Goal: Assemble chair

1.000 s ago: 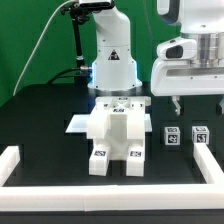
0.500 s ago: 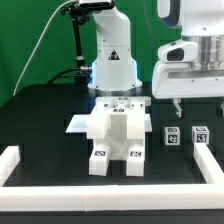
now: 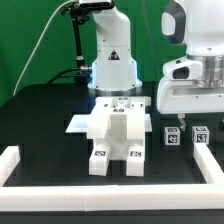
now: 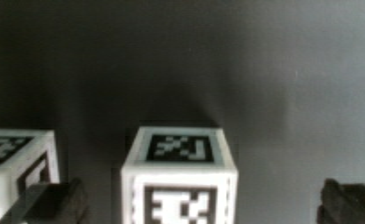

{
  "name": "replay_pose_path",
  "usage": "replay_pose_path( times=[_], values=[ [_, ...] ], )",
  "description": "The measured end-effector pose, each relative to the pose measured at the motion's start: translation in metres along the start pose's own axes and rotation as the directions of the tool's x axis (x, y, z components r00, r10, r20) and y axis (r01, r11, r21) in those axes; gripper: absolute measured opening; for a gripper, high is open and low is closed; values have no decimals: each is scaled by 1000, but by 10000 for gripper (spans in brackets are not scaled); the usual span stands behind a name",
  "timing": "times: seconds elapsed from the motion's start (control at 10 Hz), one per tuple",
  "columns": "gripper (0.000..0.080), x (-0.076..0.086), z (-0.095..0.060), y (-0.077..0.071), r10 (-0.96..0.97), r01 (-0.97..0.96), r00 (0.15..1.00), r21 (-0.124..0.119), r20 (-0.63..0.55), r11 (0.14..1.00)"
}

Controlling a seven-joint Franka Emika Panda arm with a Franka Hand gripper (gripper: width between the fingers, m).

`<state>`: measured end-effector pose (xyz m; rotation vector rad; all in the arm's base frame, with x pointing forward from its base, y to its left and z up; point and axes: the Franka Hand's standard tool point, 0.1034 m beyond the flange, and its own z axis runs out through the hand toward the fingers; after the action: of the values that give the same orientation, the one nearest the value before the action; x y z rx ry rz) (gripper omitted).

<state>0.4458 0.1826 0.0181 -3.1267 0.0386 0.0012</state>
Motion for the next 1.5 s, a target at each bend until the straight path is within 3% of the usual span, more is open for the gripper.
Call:
replay_pose_path(
  times=[0.2, 0.3, 0.4, 0.5, 1.2, 1.3, 1.5],
  values=[
    [623, -1, 2, -1, -3, 3, 1000, -1, 3, 1000],
    [492, -1, 2, -1, -3, 3, 1000, -1, 3, 1000],
    [492, -1, 2, -1, -3, 3, 1000, -1, 3, 1000],
    [309, -1, 2, -1, -3, 3, 1000, 0, 2, 1000],
    [281, -1, 0, 0, -2, 2, 1000, -2, 8, 1000],
    [281, -2, -17, 5, 0, 1, 999, -11, 47, 1000],
    [281, 5, -71, 22, -26, 26, 998, 3, 58, 1000]
  ],
)
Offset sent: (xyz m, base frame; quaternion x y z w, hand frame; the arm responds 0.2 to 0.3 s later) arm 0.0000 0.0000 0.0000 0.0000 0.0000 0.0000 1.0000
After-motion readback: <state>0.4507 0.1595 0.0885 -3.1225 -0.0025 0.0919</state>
